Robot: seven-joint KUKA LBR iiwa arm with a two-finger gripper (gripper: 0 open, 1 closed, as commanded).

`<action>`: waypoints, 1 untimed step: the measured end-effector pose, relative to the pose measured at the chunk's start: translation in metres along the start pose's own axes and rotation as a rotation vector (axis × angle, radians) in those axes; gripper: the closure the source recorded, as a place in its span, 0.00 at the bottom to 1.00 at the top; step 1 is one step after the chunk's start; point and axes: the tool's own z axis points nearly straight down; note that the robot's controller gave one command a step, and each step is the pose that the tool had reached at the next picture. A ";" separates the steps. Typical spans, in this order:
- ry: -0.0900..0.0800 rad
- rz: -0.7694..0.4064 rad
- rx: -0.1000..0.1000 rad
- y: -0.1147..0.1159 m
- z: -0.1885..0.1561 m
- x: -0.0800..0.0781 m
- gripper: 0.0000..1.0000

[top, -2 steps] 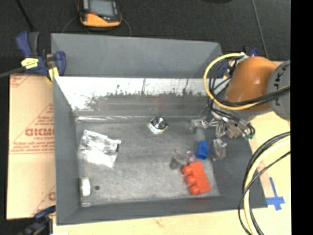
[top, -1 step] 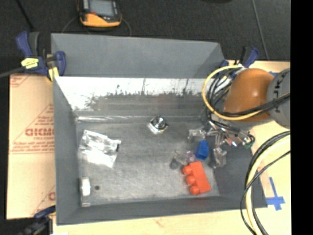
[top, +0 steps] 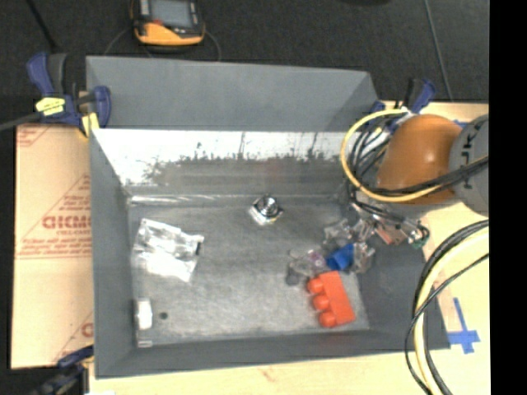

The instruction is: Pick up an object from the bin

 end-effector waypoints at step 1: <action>0.000 0.048 -0.002 0.053 -0.109 0.037 1.00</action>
Offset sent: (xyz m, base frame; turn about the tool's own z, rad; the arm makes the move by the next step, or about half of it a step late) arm -0.0617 0.0257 0.1038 0.0481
